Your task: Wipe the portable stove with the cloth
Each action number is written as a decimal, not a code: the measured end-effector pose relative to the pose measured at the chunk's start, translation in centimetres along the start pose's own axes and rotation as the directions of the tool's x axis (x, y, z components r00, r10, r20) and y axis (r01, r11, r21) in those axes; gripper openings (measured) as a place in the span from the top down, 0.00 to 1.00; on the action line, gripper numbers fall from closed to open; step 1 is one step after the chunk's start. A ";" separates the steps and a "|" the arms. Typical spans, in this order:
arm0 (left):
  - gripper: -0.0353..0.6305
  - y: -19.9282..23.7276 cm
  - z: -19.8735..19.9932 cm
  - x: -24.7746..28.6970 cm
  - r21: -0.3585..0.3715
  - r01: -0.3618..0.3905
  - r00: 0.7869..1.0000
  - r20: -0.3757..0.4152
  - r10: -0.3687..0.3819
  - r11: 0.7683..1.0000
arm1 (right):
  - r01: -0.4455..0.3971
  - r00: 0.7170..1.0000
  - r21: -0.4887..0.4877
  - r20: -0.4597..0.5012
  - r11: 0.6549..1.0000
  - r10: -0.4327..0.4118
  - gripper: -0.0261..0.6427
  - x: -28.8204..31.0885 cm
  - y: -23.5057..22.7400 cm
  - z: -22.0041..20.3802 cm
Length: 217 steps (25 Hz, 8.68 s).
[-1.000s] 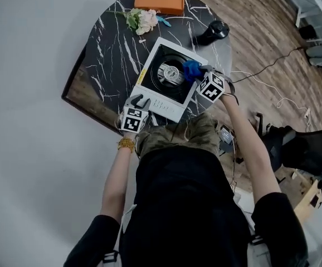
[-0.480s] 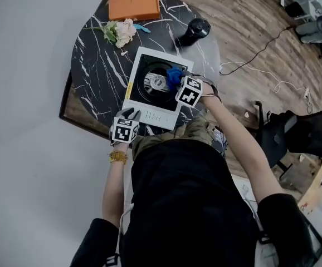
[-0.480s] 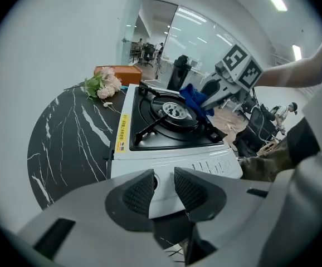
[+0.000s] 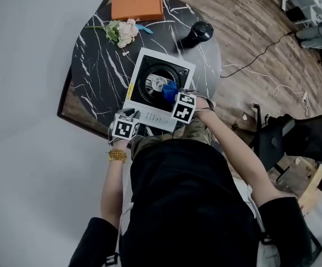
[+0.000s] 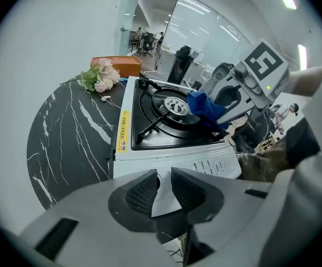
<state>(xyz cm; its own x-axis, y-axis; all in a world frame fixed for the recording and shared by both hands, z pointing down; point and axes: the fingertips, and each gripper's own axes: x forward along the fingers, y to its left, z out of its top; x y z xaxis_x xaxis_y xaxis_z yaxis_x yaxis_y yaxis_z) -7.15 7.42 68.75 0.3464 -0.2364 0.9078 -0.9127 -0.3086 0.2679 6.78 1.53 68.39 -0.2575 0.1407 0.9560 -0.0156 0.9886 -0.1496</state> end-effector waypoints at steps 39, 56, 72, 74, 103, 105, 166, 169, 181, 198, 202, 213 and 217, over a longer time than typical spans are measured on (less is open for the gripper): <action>0.84 0.0 0.1 -0.4 0.194 0.084 0.996 -0.008 -0.085 0.977 | 0.124 0.989 -0.161 -0.058 0.979 -0.135 0.86 0.5 2.8 -3.6; 0.61 -9.2 8.5 -9.4 0.112 0.767 0.537 0.426 -0.728 0.632 | 0.322 0.784 -0.050 0.574 0.946 -0.236 0.81 -6.8 9.0 11.4; 0.85 -1.5 5.4 1.2 0.347 0.093 0.991 0.063 -0.122 0.933 | 0.283 0.836 0.476 0.304 0.833 -0.457 0.77 -5.3 3.6 -4.8; 0.86 -2.0 6.0 1.4 0.386 0.050 0.997 0.038 -0.070 0.921 | 0.286 0.838 0.474 0.298 0.833 -0.457 0.77 -5.1 3.7 -5.0; 0.86 -11.3 10.7 -7.7 0.039 0.813 0.532 0.359 -0.767 0.581 | 0.343 0.777 0.113 0.524 0.933 -0.349 0.64 -9.4 6.2 4.1; 0.86 -11.3 11.8 -11.1 0.076 0.898 0.349 0.478 -0.806 0.434 | 0.296 0.767 0.060 0.580 0.953 -0.274 0.64 -9.5 7.1 6.3; 0.66 3.6 9.1 -6.4 0.145 0.148 0.841 0.503 -0.201 0.978 | 0.209 0.803 0.076 0.555 0.975 -0.215 0.86 -8.1 -10.4 15.1; 0.59 0.6 11.9 -10.5 0.395 0.159 0.760 0.536 -0.368 0.905 | 0.168 0.815 -0.089 0.572 0.982 -0.087 0.86 -8.4 -3.2 14.8; 0.72 -5.4 10.4 -7.4 0.599 0.463 0.717 0.181 -0.673 0.654 | 0.401 0.821 -0.155 0.498 0.903 -0.280 0.86 -5.4 2.0 11.5; 0.80 10.8 20.1 1.8 0.395 -0.064 0.975 0.219 -0.026 0.917 | 0.248 0.919 0.225 0.254 0.942 -0.303 0.65 -0.9 4.6 0.0; 0.81 10.5 19.3 1.7 0.390 -0.075 0.975 0.221 -0.014 0.918 | 0.236 0.923 0.305 0.228 0.923 -0.311 0.63 0.1 3.9 -0.1; 0.82 8.1 13.3 0.6 0.445 -0.017 0.992 0.117 -0.040 0.895 | 0.221 0.920 0.322 0.245 0.921 -0.306 0.63 0.2 3.2 0.6; 0.82 6.9 10.2 -0.2 0.472 0.018 0.995 0.080 -0.063 0.882 | 0.212 0.921 0.320 0.250 0.923 -0.298 0.63 0.3 3.0 0.7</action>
<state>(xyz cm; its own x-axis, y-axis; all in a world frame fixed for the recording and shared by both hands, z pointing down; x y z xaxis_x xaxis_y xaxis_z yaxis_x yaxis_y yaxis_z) -11.28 -4.07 67.17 0.4193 -0.2896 0.8604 -0.6963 -0.7108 0.1001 6.01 4.53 68.09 -0.4742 -0.1788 0.8621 -0.3781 0.9256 -0.0160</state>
